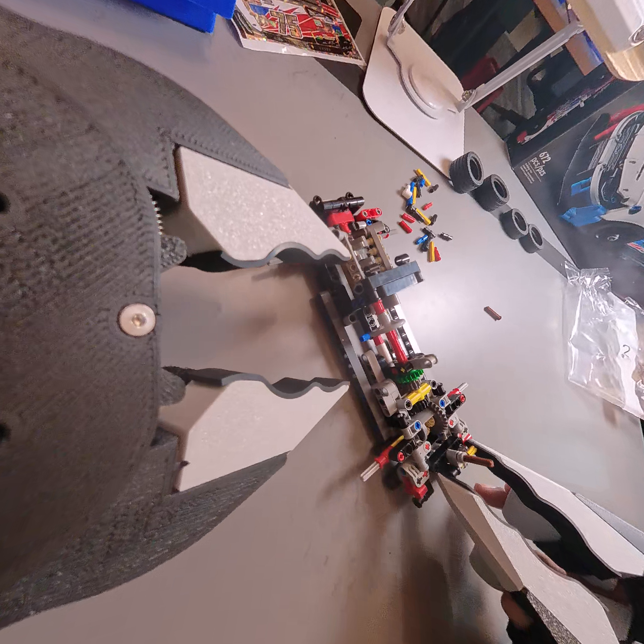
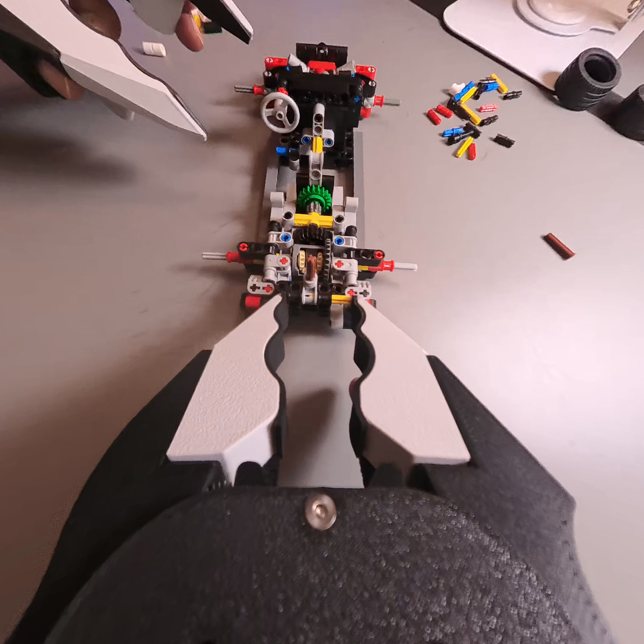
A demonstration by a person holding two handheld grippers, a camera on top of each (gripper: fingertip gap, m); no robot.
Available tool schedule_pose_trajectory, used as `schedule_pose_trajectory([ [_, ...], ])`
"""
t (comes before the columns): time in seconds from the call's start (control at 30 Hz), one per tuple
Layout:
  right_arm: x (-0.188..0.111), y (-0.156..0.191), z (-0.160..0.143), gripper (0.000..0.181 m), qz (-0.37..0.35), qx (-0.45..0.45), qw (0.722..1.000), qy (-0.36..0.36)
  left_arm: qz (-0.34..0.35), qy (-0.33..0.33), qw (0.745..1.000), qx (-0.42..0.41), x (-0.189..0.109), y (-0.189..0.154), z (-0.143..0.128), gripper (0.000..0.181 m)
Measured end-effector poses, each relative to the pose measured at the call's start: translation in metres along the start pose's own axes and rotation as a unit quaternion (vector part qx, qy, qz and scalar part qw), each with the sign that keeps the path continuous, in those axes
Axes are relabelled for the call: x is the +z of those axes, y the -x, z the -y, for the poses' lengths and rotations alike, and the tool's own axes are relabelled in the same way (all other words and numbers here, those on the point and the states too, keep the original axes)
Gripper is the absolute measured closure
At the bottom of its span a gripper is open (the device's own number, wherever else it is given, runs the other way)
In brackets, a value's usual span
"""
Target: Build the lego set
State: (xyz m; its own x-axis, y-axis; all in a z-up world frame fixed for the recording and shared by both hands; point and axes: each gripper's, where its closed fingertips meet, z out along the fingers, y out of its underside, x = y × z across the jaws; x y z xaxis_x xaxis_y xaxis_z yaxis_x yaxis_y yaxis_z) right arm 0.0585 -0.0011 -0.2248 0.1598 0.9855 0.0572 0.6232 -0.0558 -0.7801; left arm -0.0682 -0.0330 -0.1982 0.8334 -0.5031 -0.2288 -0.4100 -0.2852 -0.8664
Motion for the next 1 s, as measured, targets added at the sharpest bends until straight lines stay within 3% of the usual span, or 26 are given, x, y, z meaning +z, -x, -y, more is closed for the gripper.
schedule_pose_trajectory([
  [0.17, 0.000, -0.008, 0.000, 0.149, 0.074, -0.080, 0.994, -0.006, -0.002, -0.008, 1.000, 0.004, -0.007, -0.002, 0.004, 0.114],
  [0.27, -0.011, -0.007, -0.004, 0.149, 0.186, -0.211, 0.959, -0.039, -0.024, -0.017, 1.000, 0.004, -0.011, -0.009, 0.011, 0.105],
  [0.37, -0.021, -0.003, -0.018, 0.148, 0.307, -0.214, 0.927, -0.012, -0.067, -0.011, 0.998, 0.001, -0.013, -0.025, 0.012, 0.095],
  [0.43, -0.017, -0.003, -0.015, 0.160, 0.310, -0.229, 0.923, -0.015, -0.119, -0.007, 0.993, -0.013, -0.013, -0.044, 0.013, 0.091],
  [0.63, -0.015, 0.003, -0.011, 0.160, 0.315, -0.246, 0.917, -0.021, -0.208, 0.026, 0.978, -0.020, -0.023, -0.087, 0.015, 0.091],
  [0.73, -0.019, -0.001, -0.007, 0.145, 0.320, -0.233, 0.918, -0.035, -0.207, 0.077, 0.975, 0.017, -0.023, -0.097, 0.005, 0.088],
  [0.83, -0.017, -0.002, -0.004, 0.142, 0.331, -0.232, 0.914, -0.039, -0.217, 0.132, 0.966, 0.037, -0.016, -0.103, -0.013, 0.097],
  [1.0, -0.010, 0.005, -0.004, 0.145, 0.353, -0.233, 0.905, -0.045, -0.235, 0.139, 0.961, 0.038, -0.014, -0.095, -0.021, 0.114],
])
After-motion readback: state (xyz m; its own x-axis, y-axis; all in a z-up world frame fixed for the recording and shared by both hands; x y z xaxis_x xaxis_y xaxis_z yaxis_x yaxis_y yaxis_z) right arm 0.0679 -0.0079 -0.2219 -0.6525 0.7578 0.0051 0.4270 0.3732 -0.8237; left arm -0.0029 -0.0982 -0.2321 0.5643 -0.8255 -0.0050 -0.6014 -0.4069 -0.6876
